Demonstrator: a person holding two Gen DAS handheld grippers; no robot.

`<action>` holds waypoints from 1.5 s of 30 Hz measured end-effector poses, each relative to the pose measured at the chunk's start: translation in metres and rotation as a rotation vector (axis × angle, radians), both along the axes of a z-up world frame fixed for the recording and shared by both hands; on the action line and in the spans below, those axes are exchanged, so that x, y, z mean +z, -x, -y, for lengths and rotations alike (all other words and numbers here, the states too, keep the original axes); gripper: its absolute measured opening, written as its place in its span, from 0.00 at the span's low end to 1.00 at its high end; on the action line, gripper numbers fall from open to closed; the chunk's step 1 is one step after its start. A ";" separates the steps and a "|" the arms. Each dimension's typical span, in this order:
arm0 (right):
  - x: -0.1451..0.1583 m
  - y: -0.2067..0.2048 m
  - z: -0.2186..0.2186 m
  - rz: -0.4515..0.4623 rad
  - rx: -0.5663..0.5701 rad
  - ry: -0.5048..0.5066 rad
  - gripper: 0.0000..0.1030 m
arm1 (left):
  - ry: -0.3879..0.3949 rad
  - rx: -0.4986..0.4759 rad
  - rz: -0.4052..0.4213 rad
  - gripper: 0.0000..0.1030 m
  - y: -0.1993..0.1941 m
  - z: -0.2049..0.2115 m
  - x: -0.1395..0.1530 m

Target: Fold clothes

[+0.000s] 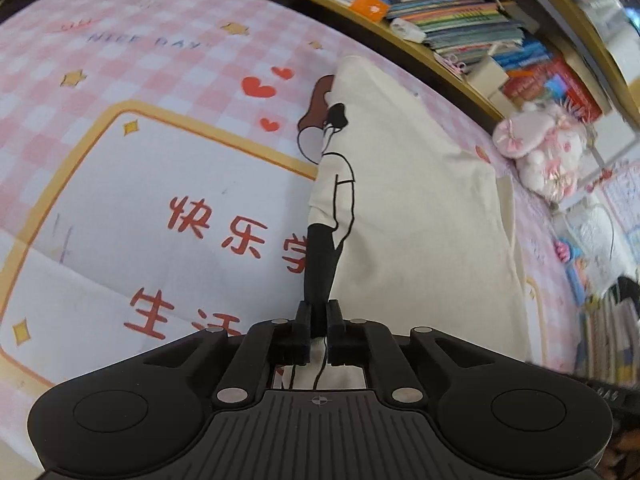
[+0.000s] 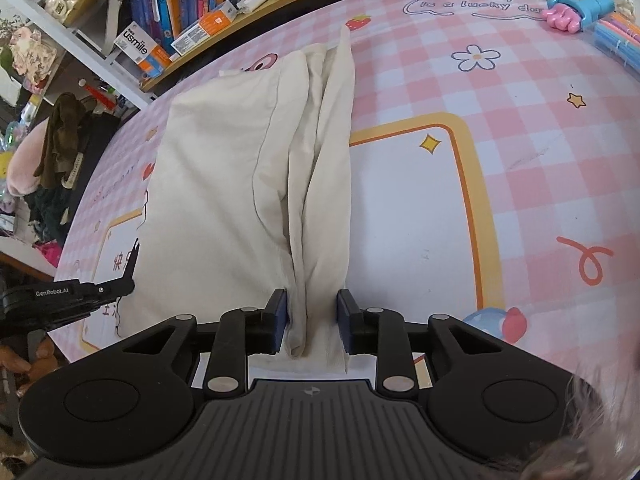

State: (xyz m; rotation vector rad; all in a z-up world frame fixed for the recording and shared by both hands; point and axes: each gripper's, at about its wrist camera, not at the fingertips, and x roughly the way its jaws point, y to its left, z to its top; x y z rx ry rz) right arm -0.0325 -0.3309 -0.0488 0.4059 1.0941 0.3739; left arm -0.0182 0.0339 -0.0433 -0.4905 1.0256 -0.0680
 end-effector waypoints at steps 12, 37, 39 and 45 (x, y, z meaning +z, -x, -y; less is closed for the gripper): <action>0.000 0.004 0.001 -0.017 -0.012 0.009 0.22 | -0.028 -0.047 0.008 0.18 0.010 0.007 0.002; -0.002 0.005 -0.005 -0.028 0.024 -0.020 0.21 | -0.352 -0.288 0.300 0.74 0.035 0.063 0.047; -0.001 0.004 -0.008 -0.022 0.036 -0.012 0.16 | -0.367 -0.351 0.316 0.80 0.039 0.073 0.047; 0.016 -0.005 -0.001 -0.019 0.005 -0.159 0.12 | -0.368 -0.468 0.409 0.93 0.060 0.090 0.050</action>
